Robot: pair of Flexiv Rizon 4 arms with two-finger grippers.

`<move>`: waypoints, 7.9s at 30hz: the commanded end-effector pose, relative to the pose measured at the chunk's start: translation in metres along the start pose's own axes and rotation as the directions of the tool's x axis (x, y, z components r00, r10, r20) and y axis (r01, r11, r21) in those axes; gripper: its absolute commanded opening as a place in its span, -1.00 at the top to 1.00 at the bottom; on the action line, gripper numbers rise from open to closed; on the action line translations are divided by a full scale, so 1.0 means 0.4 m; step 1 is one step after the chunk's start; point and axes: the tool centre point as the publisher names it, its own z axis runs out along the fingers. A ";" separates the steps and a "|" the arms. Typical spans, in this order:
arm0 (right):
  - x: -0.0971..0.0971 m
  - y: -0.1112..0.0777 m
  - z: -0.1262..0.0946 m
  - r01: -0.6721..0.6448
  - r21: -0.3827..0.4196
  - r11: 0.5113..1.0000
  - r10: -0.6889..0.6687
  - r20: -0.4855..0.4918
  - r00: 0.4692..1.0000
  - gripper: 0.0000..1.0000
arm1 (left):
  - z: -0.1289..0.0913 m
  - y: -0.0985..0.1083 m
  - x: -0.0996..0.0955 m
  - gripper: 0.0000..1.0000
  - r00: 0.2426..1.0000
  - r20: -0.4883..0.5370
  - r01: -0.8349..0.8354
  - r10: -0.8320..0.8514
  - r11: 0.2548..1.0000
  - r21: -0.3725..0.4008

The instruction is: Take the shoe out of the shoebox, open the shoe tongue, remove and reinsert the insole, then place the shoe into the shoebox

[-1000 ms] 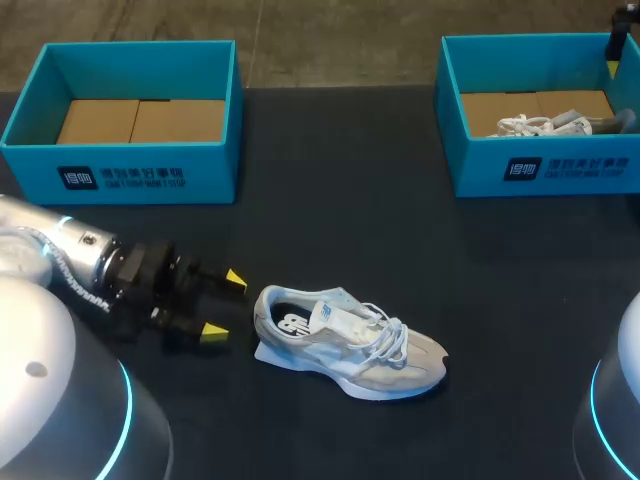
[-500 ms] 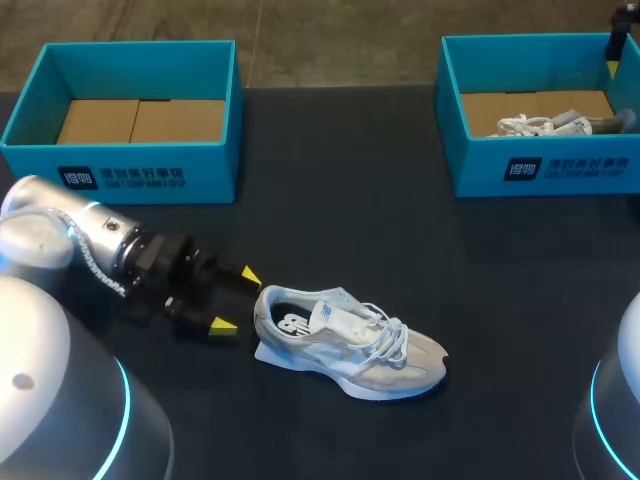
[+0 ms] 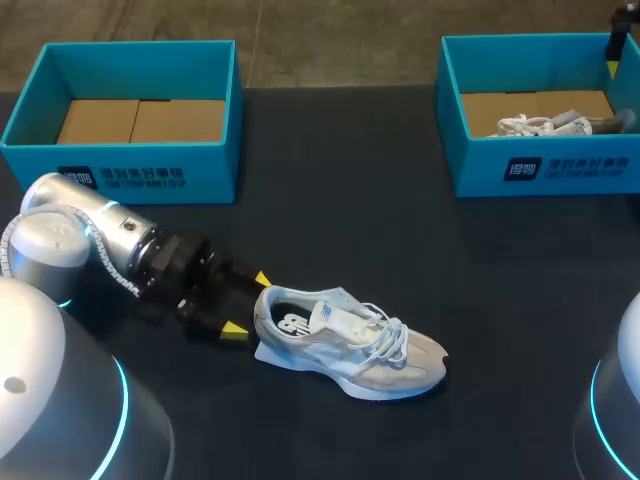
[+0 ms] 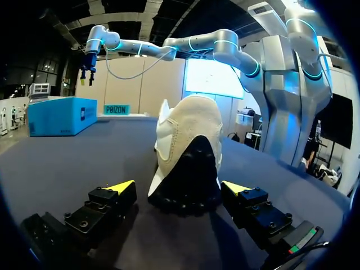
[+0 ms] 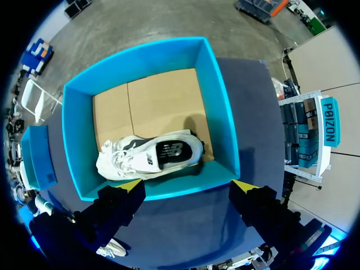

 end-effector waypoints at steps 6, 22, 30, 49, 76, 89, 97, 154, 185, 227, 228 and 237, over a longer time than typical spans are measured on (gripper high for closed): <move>0.000 -0.002 -0.001 -0.001 -0.001 1.000 0.001 0.001 1.000 -1.00 | 0.026 -0.006 0.007 -1.00 1.000 -0.002 0.005 -0.005 1.000 0.014; 0.000 -0.002 -0.001 -0.001 -0.001 1.000 0.001 0.001 1.000 -1.00 | 0.042 -0.013 0.024 -1.00 0.999 0.030 0.031 -0.033 0.998 0.057; 0.000 -0.002 -0.001 -0.001 -0.001 1.000 0.001 0.001 1.000 -1.00 | 0.046 -0.021 0.041 -1.00 0.999 0.039 0.020 -0.022 0.998 0.059; 0.000 -0.002 -0.001 -0.001 -0.001 1.000 0.001 0.001 1.000 -1.00 | 0.110 -0.018 0.037 -1.00 0.998 0.070 0.002 -0.006 0.998 0.066; 0.000 -0.002 -0.001 -0.001 -0.001 1.000 0.001 0.001 1.000 -1.00 | 0.163 -0.027 0.021 -1.00 0.996 0.081 0.021 -0.029 0.995 0.094; 0.000 -0.002 -0.001 -0.001 -0.001 1.000 0.001 0.001 1.000 -1.00 | 0.162 -0.032 0.023 -1.00 0.996 0.089 -0.006 0.000 0.998 0.070; 0.000 -0.002 -0.001 -0.001 -0.001 1.000 0.001 0.001 1.000 -1.00 | 0.151 -0.027 0.023 1.00 0.995 0.103 -0.018 0.010 0.997 0.075; 0.000 -0.002 -0.001 -0.001 -0.001 1.000 0.001 0.001 1.000 -1.00 | 0.098 -0.031 0.043 1.00 0.915 0.393 0.023 -0.091 0.984 0.176; 0.000 0.003 -0.020 -0.010 -0.006 1.000 0.011 0.030 0.999 -1.00 | 0.099 -0.031 0.043 1.00 0.918 0.386 0.025 -0.087 0.986 0.163; 0.244 -0.256 -0.106 -0.230 0.048 0.972 0.231 -0.009 0.973 -1.00 | 0.099 -0.031 0.043 1.00 0.918 0.386 0.025 -0.087 0.986 0.163; 0.255 -0.263 -0.102 -0.223 0.040 0.974 0.223 -0.017 0.975 -1.00 | 0.099 -0.031 0.043 1.00 0.918 0.386 0.025 -0.087 0.986 0.163; 0.367 -0.384 -0.061 -0.265 0.018 0.964 0.265 -0.062 0.962 -1.00 | 0.099 -0.031 0.043 1.00 0.918 0.386 0.025 -0.087 0.986 0.163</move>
